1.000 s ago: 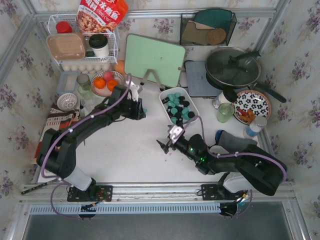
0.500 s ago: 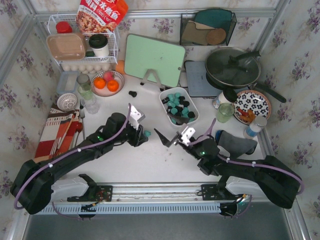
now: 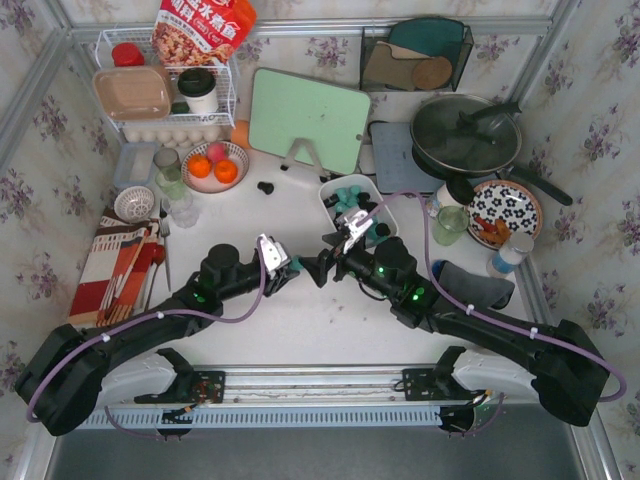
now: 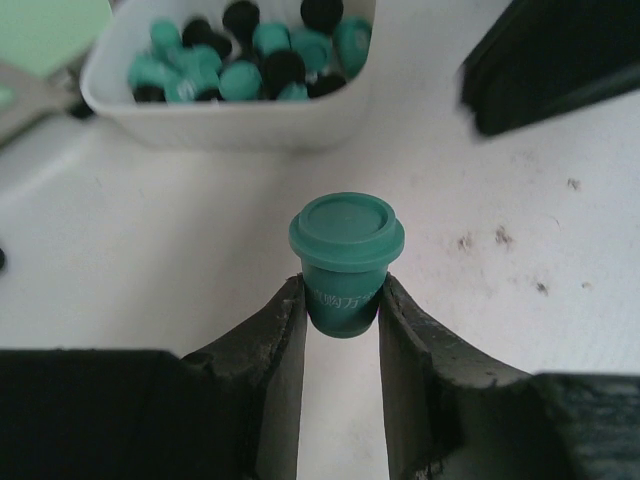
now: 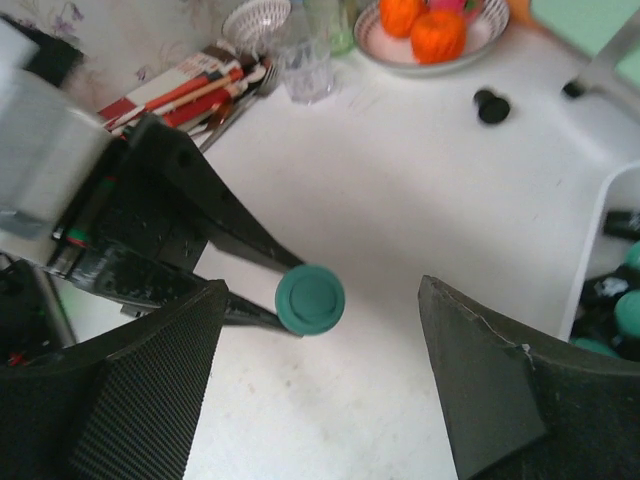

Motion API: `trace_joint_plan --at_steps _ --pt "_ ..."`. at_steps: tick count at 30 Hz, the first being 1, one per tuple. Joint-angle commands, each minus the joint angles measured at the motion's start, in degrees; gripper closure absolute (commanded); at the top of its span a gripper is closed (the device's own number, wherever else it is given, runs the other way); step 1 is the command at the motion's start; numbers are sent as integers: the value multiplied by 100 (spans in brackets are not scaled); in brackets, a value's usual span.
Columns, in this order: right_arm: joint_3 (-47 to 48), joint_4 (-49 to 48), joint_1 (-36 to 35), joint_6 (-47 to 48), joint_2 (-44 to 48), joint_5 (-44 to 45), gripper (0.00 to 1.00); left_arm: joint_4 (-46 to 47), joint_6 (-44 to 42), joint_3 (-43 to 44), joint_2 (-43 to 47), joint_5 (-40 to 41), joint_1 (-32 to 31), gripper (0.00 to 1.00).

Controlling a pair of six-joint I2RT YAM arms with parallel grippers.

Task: Mix the coffee capsules in the storage basket

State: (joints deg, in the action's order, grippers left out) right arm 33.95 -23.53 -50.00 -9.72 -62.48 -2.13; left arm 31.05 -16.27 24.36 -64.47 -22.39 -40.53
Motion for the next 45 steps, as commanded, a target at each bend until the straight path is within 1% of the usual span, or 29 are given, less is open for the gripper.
trace_joint_plan --at_steps 1,13,17,23,30,36,38,40,42,44,45 --pt "204 731 81 -776 -224 -582 18 712 -575 12 -47 -331 -56 99" --pt "369 516 196 -1081 -897 -925 22 456 -991 -3 107 -196 -446 100" --pt "300 362 248 -1234 -842 -1149 24 391 -1083 -47 118 -133 -497 100" --pt "285 434 366 -1338 -639 -1241 25 408 -1139 -129 145 -151 -516 100" --pt "418 644 386 -1432 -951 -1255 27 431 -1135 -83 171 -126 -565 100" --pt "531 758 386 -1466 -1179 -1395 34 306 -1057 16 121 133 -578 97" --pt "544 761 388 -1453 -1204 -1368 39 314 -1043 29 114 159 -579 95" --pt "554 757 393 -1453 -1214 -1330 47 288 -1012 53 110 362 -578 89" --pt "572 743 423 -1459 -1229 -1296 62 275 -997 73 89 446 -578 78" --pt "606 752 507 -1463 -1260 -1290 81 270 -955 86 57 583 -579 66" --pt "618 761 560 -1466 -1276 -1280 88 259 -929 92 49 674 -578 52"
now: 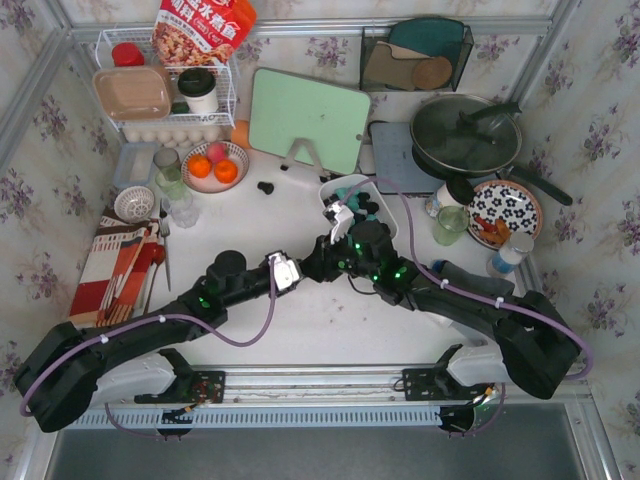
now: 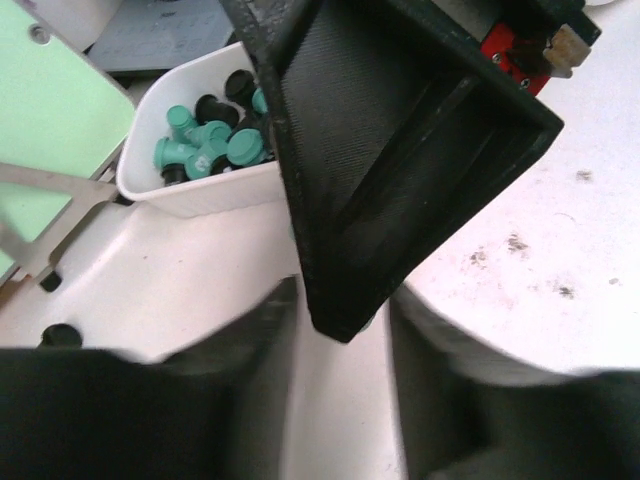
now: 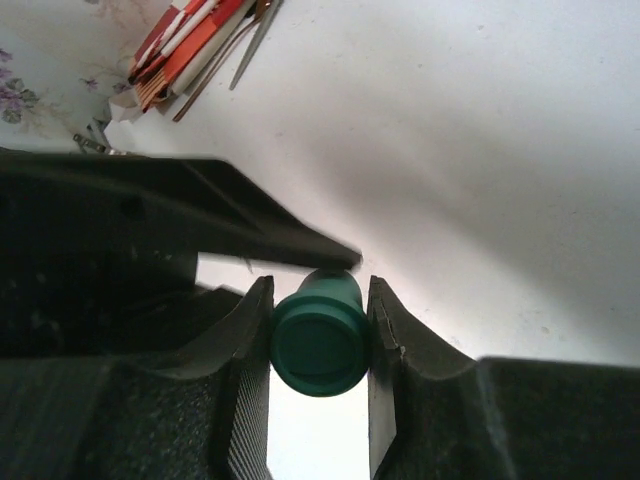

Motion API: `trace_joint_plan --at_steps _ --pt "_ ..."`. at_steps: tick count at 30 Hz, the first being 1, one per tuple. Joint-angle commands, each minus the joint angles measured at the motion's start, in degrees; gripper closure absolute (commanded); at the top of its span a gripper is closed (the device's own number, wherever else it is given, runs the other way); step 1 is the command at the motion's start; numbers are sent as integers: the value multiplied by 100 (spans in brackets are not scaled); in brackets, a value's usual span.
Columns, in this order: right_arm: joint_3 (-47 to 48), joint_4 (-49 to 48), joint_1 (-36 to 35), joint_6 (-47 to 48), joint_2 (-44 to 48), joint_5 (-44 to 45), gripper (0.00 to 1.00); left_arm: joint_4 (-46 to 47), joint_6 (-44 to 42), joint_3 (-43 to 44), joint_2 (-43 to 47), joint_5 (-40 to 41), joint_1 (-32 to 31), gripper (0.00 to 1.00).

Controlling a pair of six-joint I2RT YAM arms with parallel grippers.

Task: Mix the coffee capsules in the storage basket

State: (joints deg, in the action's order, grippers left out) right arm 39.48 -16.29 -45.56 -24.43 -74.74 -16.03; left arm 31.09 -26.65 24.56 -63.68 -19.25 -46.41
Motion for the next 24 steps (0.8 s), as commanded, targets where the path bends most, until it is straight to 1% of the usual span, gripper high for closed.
trace_joint_plan --at_steps 1,2,3,4,5,8,11,14,15,17,20,24 --pt "82 46 180 -1 -68 119 90 248 128 68 -38 428 12 41" --pt "91 52 262 7 -81 119 90 247 133 55 -39 481 3 30" --pt "105 48 355 14 -92 130 91 253 130 39 -33 522 10 25" --pt "118 71 469 50 -106 178 91 264 139 26 -24 569 16 3" --pt "138 109 579 109 -110 273 92 284 149 9 -14 617 18 0" --pt "279 288 916 405 -107 826 94 282 217 -25 49 854 18 1" --pt "403 346 1203 752 -179 1568 97 293 282 -97 174 1178 17 1" --pt "555 273 1379 1165 -445 2476 97 411 352 -210 295 1536 18 1" --pt "605 172 1500 1254 -557 2658 97 415 408 -210 315 1698 18 1" --pt "689 -61 1794 1335 -858 2785 97 394 507 -175 310 2012 18 1" --pt "901 -321 2090 1344 -1543 2833 96 295 676 -60 203 2617 18 1" --pt "1390 -298 2355 1206 -2298 2618 92 161 853 47 109 3156 33 1"
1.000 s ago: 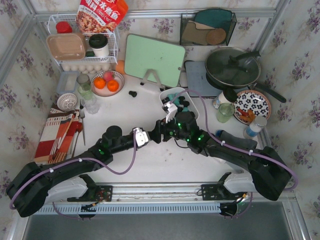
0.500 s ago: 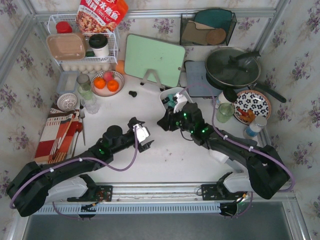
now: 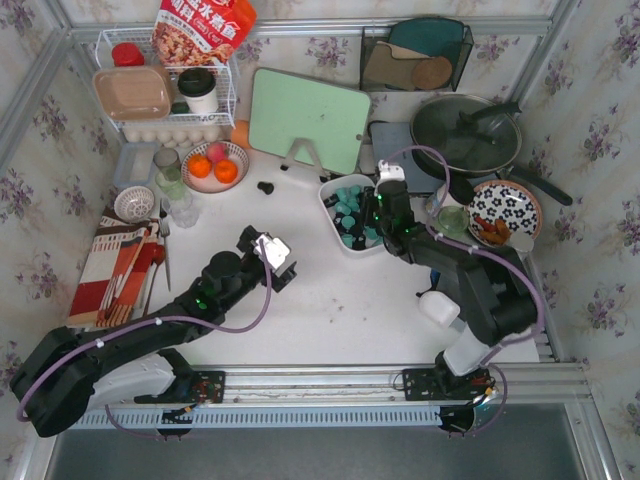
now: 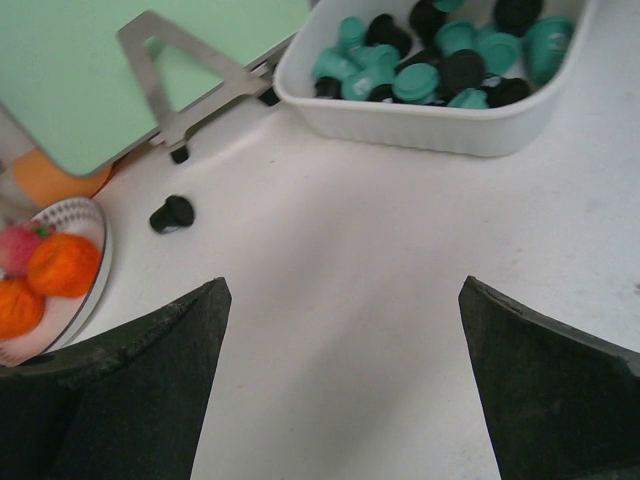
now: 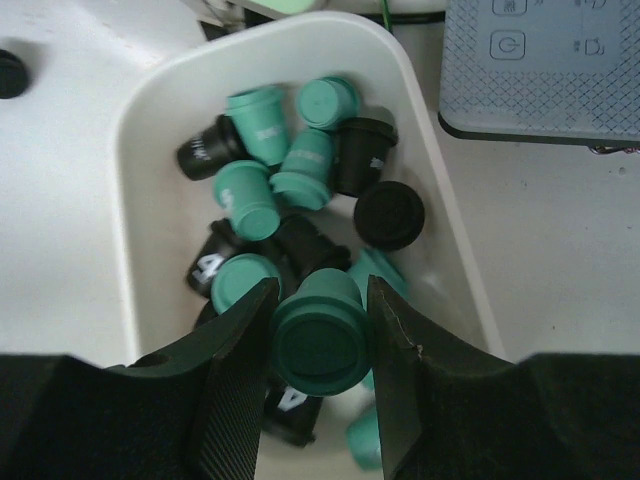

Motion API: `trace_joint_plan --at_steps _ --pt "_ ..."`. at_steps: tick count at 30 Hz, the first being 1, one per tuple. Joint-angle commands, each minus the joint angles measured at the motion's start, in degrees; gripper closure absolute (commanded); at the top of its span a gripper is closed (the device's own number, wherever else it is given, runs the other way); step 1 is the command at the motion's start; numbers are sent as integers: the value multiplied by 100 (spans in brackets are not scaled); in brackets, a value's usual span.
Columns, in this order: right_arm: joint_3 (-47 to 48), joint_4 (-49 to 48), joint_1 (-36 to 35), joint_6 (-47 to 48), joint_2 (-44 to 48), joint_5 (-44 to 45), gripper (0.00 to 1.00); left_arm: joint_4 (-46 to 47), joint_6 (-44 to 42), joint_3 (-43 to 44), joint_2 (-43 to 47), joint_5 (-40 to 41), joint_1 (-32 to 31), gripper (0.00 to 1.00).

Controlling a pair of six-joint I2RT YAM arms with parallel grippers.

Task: Mix the coffee capsules in the storage basket

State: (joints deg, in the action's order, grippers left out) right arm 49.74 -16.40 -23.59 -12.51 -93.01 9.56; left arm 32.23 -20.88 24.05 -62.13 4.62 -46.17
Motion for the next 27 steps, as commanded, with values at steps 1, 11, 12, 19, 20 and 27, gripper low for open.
trace_joint_plan --at_steps 1,11,12,19,20,27 --pt "470 -252 196 -26 -669 -52 91 46 301 99 -39 836 11 1" --pt "786 -109 398 -374 -1298 -785 59 -26 429 73 137 1103 63 1" --pt "803 -54 391 -368 -1280 -817 54 -36 447 73 146 1113 64 1" --pt "682 373 383 -161 -529 -1097 34 -279 1078 186 166 1639 161 1" --pt "633 423 382 -111 -332 -1097 33 -371 1288 230 173 1773 194 1" --pt "-415 214 361 91 1163 -1120 32 -1284 2301 578 121 1595 631 1"
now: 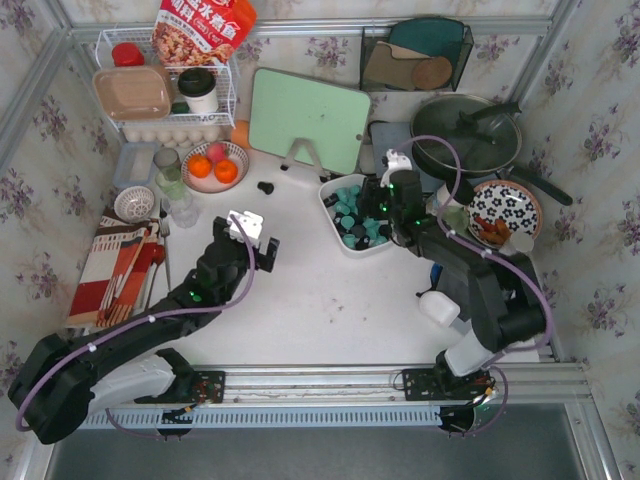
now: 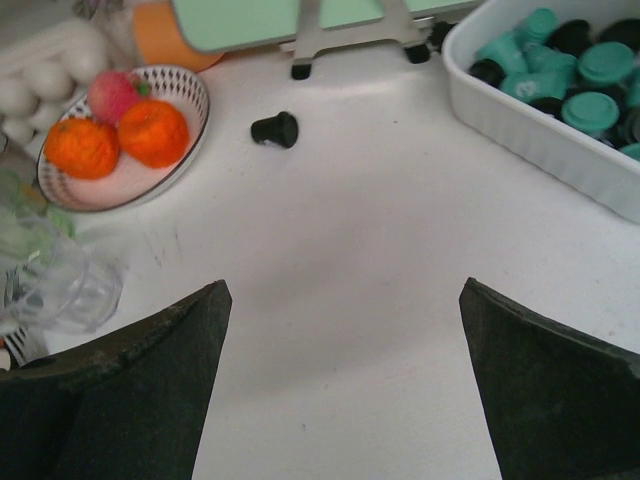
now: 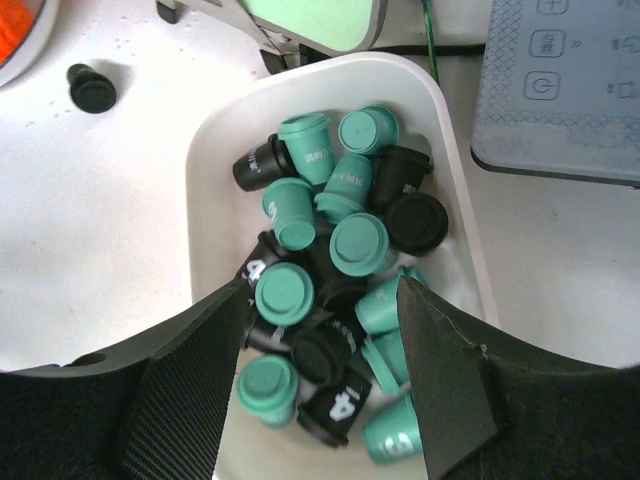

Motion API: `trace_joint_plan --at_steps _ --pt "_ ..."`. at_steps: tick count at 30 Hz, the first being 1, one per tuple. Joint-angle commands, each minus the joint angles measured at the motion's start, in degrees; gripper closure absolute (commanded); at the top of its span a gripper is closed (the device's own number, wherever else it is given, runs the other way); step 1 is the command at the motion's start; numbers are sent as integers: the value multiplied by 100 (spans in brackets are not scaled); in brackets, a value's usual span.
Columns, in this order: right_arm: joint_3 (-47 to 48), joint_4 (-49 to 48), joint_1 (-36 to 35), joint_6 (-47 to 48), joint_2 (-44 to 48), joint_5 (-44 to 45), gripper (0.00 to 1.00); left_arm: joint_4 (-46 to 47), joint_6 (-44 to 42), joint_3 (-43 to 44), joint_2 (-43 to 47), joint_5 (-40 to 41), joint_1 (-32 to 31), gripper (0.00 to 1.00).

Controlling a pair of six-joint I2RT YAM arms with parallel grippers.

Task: Mix the coffee capsules in the storage basket

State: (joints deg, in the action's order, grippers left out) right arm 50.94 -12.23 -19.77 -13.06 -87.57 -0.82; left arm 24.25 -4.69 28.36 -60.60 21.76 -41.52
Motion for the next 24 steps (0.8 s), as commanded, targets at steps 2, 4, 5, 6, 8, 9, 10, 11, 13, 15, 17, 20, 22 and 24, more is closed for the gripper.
trace_joint_plan --at_steps 2,4,5,6,8,9,10,11,13,15,17,20,22,24 --pt "-1070 -592 -27 132 1030 -87 33 -670 791 281 -114 -237 252 1" --pt "-1621 -1077 -27 122 1507 -82 34 -874 903 450 -268 -329 383 1" --pt "-1905 -1462 -27 131 1765 -74 34 -1015 980 577 -357 -374 473 1" --pt "-2165 -1810 -26 148 1872 -33 35 -1149 1073 720 -488 -431 575 1" --pt "-2495 -2258 -27 110 2126 21 36 -1525 1246 1060 -807 -608 814 1" --pt "-2590 -2374 -27 97 2228 25 36 -1725 1304 1242 -995 -686 914 1" --pt "-2670 -2481 -27 69 2287 45 37 -1953 1346 1462 -1198 -761 1009 1" --pt "-2752 -2667 -27 14 2318 67 37 -2110 1363 1681 -1416 -829 1093 1" --pt "-2896 -2865 -27 -60 2340 57 37 -2411 1404 2164 -1903 -1016 1281 1" --pt "-2922 -2906 -27 -169 2316 1 37 -2734 1479 2705 -2535 -1159 1480 1" --pt "-2906 -2907 -27 -221 2247 -102 38 -3064 1443 3298 -3078 -1320 1691 1" --pt "-2883 -2915 -27 -254 2127 -120 38 -3440 1279 4218 -4081 -2200 2091 1" --pt "-2881 -2917 -25 -255 2088 -120 38 -3706 1296 4822 -4666 -2770 2364 6" --pt "-2887 -2925 -27 -250 2086 -121 38 -3911 1242 5396 -5187 -3280 2569 10"
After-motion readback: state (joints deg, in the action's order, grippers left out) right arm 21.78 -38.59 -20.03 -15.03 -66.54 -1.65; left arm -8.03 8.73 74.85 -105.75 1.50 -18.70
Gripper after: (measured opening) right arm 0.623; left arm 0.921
